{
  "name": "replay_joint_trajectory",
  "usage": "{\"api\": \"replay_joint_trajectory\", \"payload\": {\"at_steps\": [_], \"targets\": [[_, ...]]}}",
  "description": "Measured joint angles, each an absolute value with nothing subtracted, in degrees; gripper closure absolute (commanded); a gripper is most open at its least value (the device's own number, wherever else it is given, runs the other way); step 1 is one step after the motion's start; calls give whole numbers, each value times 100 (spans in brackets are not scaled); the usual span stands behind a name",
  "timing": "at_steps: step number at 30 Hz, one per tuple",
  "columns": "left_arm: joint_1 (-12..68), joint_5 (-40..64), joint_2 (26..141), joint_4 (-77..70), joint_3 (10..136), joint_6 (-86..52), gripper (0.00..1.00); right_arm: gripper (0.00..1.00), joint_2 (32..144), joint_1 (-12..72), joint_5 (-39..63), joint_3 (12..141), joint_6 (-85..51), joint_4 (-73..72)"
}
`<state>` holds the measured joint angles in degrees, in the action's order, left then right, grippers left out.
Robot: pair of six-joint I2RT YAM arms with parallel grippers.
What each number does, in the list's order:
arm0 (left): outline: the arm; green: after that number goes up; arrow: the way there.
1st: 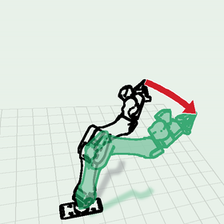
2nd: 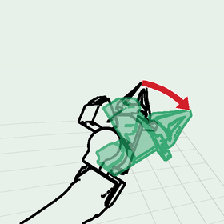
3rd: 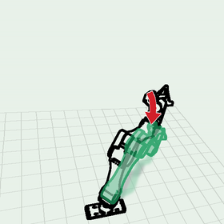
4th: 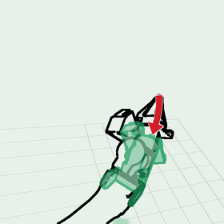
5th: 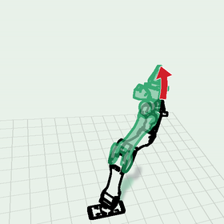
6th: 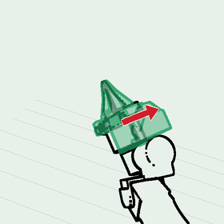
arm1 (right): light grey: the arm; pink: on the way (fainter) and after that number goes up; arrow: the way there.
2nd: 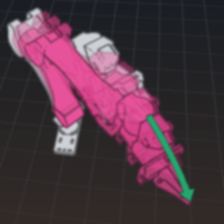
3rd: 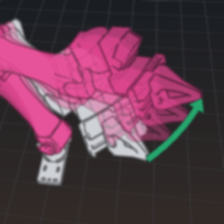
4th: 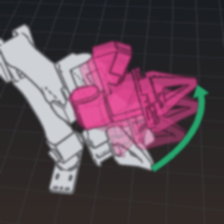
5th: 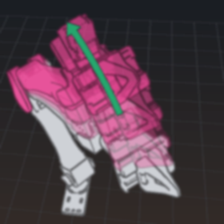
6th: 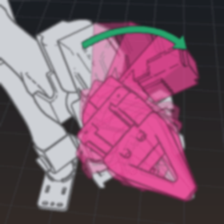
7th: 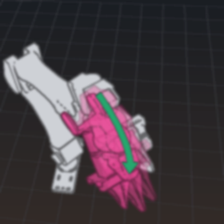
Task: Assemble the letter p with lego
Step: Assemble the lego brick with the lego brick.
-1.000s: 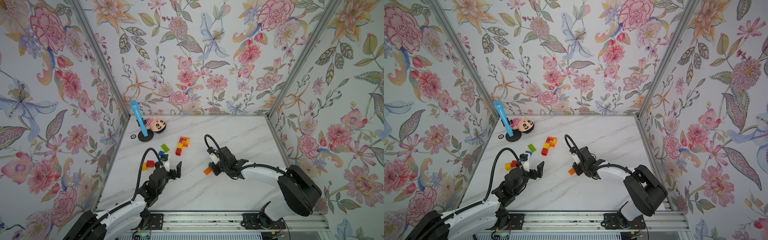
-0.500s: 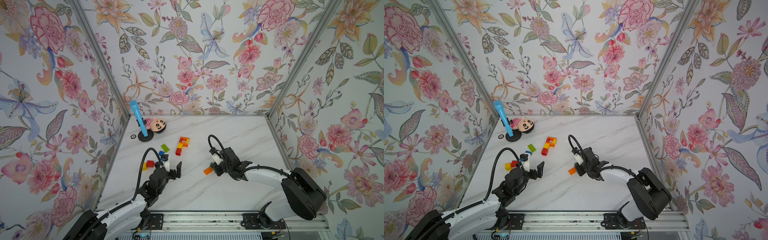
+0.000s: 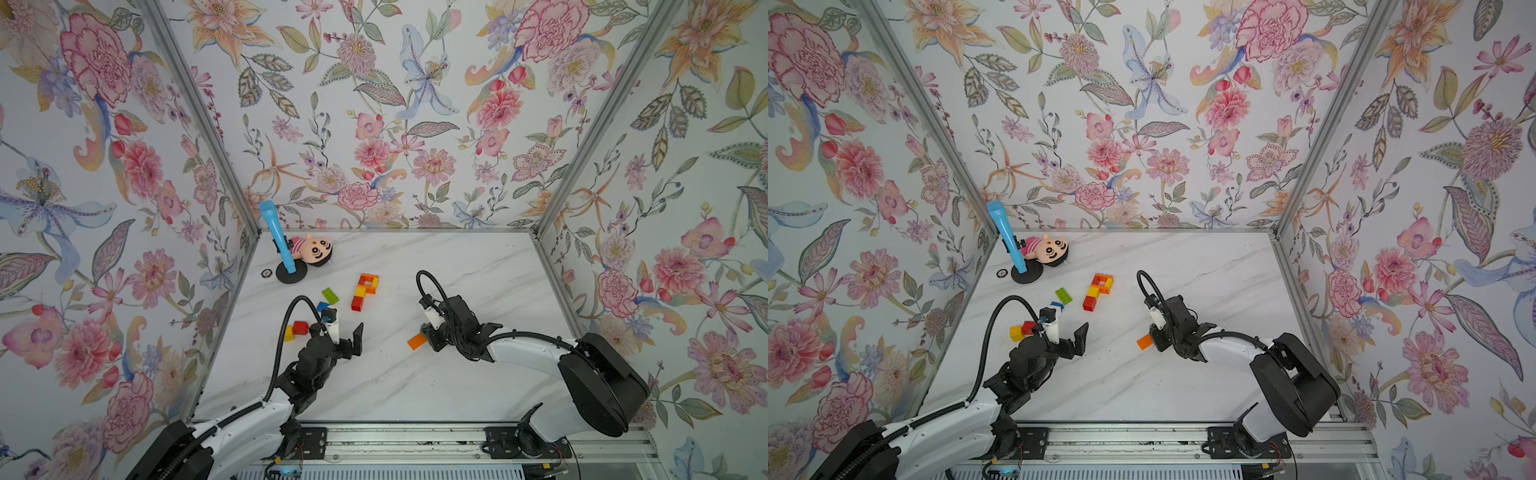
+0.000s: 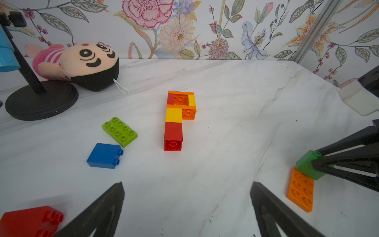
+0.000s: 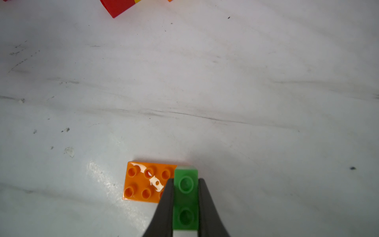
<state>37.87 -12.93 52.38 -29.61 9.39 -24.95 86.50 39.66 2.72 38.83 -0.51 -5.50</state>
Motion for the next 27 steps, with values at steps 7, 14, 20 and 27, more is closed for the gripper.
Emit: {"api": "replay_joint_trajectory", "payload": {"at_steps": [7, 14, 20, 27], "targets": [[3787, -1295, 5234, -2961, 939, -2493, 1, 100, 8663, 4130, 108, 3876, -226, -552], [3782, -1396, 5168, -2926, 939, -2493, 1, 100, 8672, 4307, -93, 3848, -351, -604], [3780, -1415, 5050, -2788, 939, -2491, 1, 100, 8849, 4366, -165, 3927, -416, -738], [3776, -1581, 4777, -2648, 939, -2480, 1, 100, 9277, 4622, -384, 4366, -572, -661]]}}
